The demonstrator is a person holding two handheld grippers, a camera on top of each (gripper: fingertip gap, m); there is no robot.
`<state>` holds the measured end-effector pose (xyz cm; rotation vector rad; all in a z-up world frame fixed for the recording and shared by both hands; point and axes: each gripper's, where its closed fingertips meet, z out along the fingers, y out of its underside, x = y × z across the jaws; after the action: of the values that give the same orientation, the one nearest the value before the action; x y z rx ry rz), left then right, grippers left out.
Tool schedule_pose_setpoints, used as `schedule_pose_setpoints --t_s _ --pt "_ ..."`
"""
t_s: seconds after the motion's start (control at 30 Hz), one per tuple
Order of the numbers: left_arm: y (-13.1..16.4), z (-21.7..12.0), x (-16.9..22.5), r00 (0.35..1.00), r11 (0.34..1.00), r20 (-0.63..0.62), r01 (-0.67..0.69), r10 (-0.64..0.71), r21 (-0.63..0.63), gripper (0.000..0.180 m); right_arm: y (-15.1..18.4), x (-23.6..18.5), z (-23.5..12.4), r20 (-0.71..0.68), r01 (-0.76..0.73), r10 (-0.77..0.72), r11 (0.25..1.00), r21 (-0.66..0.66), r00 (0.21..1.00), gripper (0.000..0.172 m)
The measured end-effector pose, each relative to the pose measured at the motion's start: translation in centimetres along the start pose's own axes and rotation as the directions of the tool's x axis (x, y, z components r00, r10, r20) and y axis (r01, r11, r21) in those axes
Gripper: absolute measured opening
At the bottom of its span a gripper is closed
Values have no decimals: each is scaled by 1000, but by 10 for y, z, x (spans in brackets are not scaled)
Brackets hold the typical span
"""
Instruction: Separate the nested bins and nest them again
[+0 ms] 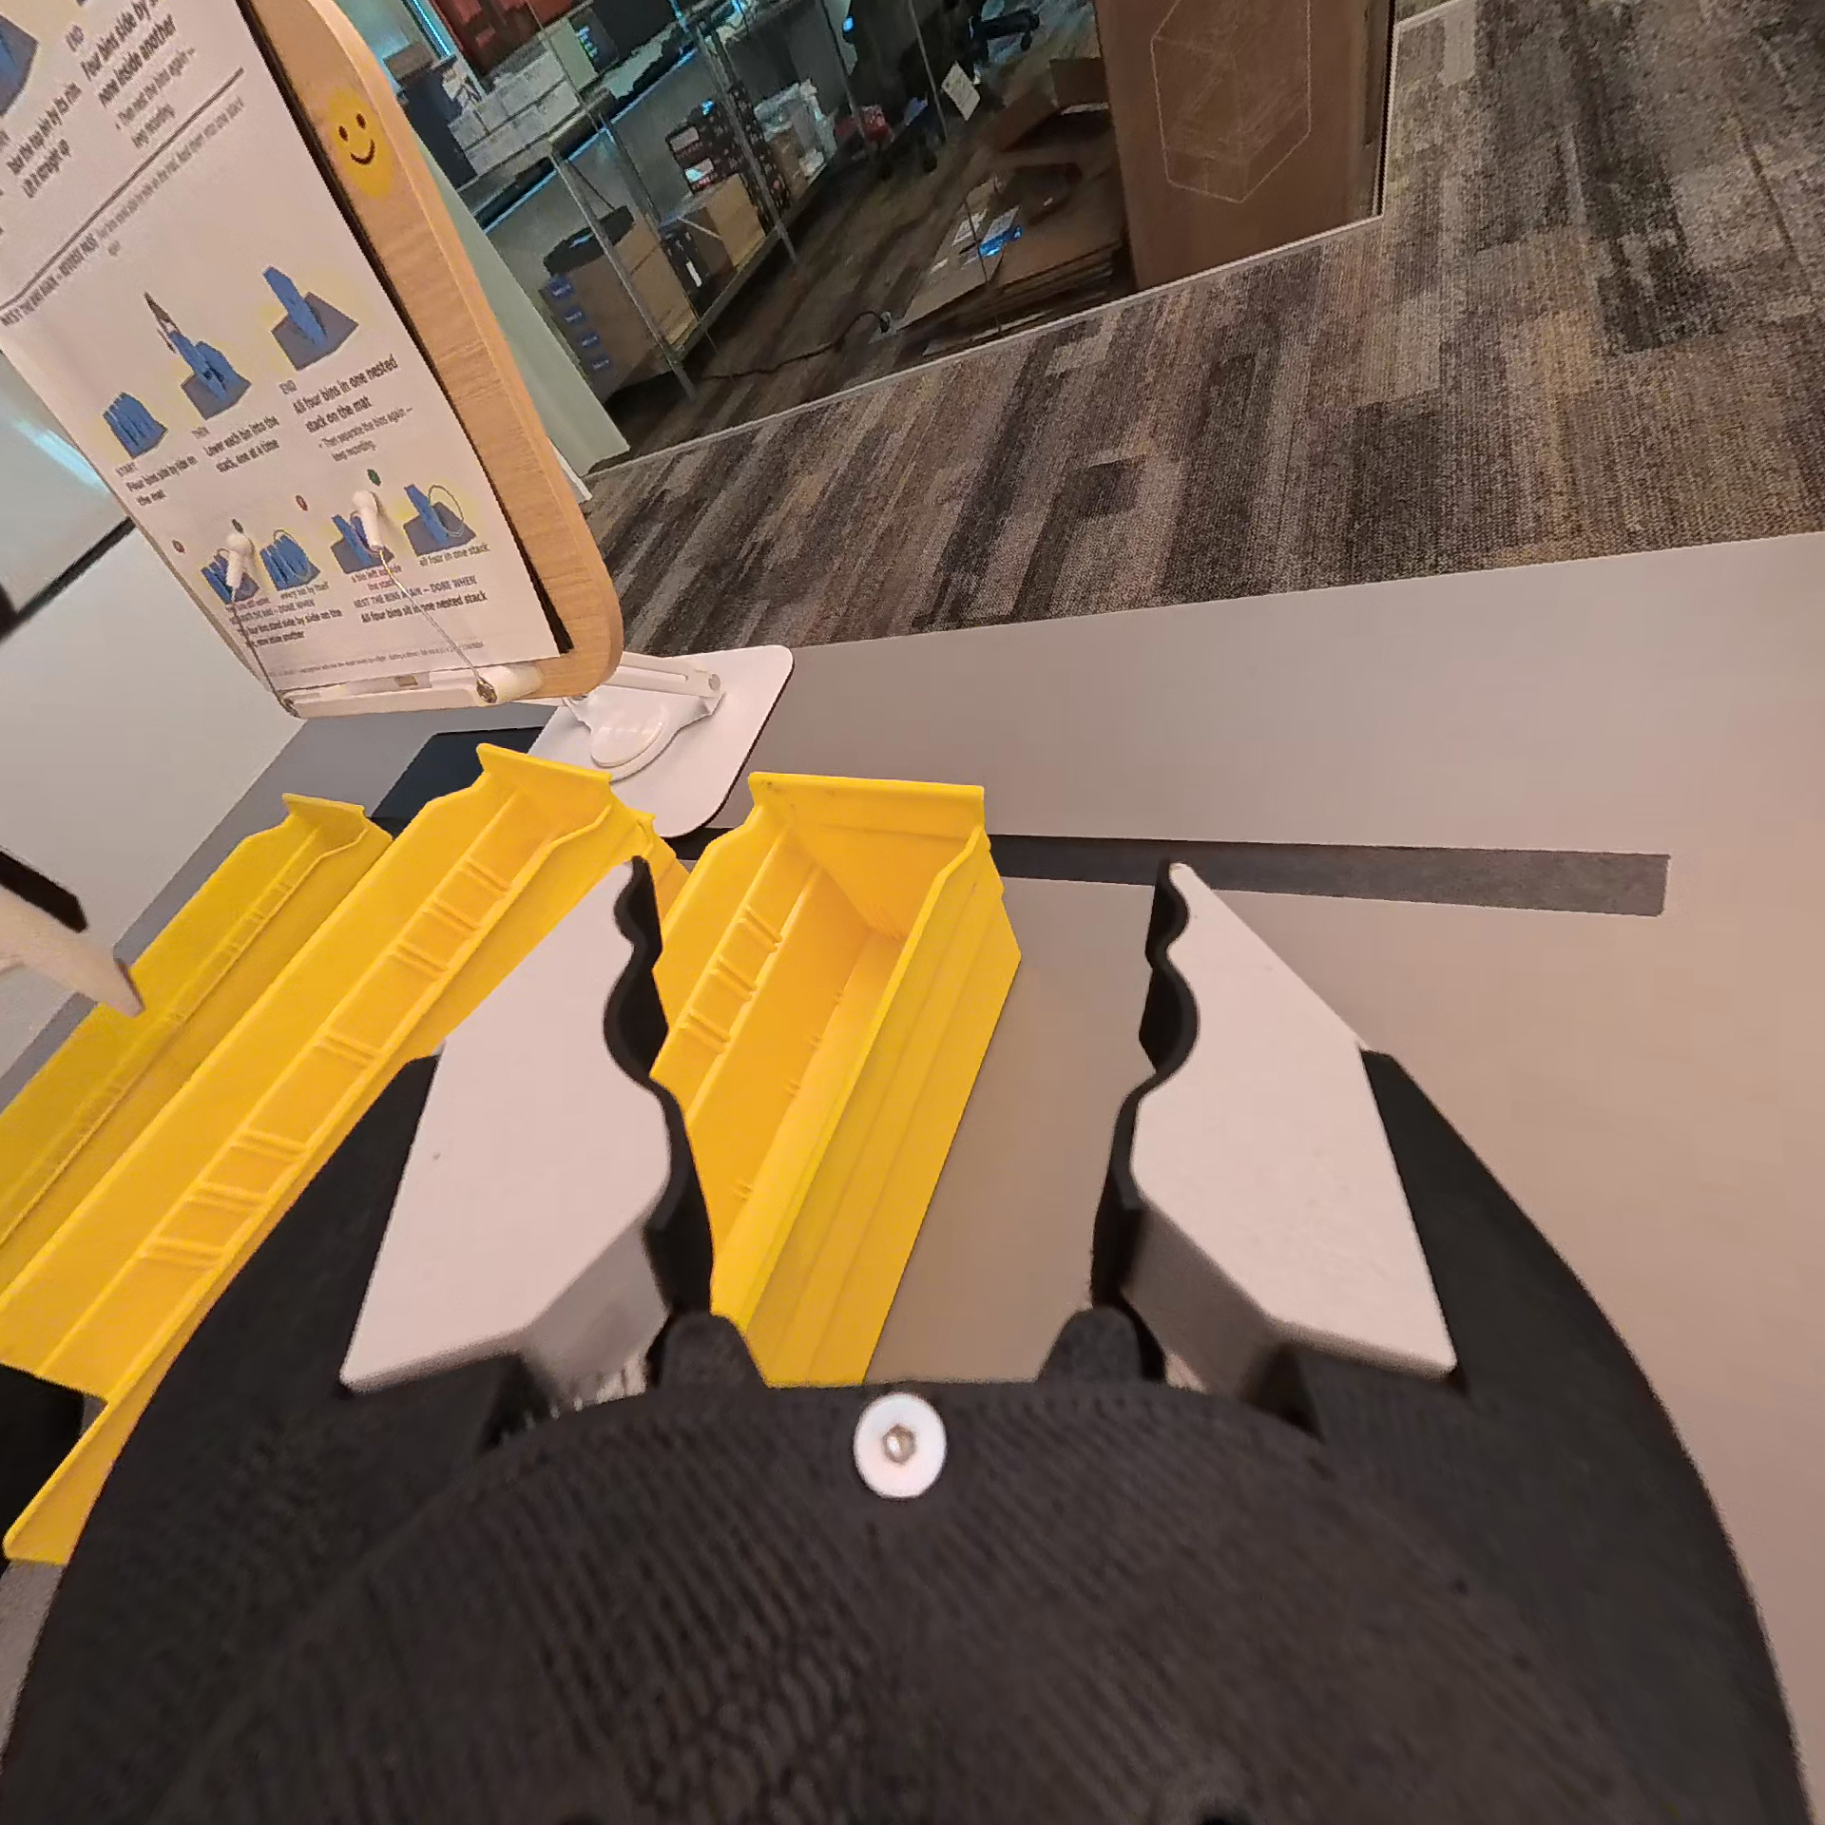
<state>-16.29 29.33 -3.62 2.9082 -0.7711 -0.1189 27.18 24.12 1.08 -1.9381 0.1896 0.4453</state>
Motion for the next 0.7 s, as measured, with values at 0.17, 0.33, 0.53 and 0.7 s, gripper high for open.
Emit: schedule_pose_setpoints --t_s 0.17,0.33,0.53,0.7 --pt "-14 -24 98 977 978 -87 -188 196 95 133 2 2 0 4 -16 16 1000 -5 1000 99" --pt "-21 -19 157 958 958 -50 -277 281 73 130 0 -2 -2 16 -16 16 1000 4 1000 99" --pt "-22 5 180 969 969 20 -244 245 -41 135 1 -7 -1 44 -22 22 1000 -2 999 99" --pt "-23 12 181 968 970 101 -221 231 -106 134 -1 -5 -3 65 -45 45 999 6 997 99"
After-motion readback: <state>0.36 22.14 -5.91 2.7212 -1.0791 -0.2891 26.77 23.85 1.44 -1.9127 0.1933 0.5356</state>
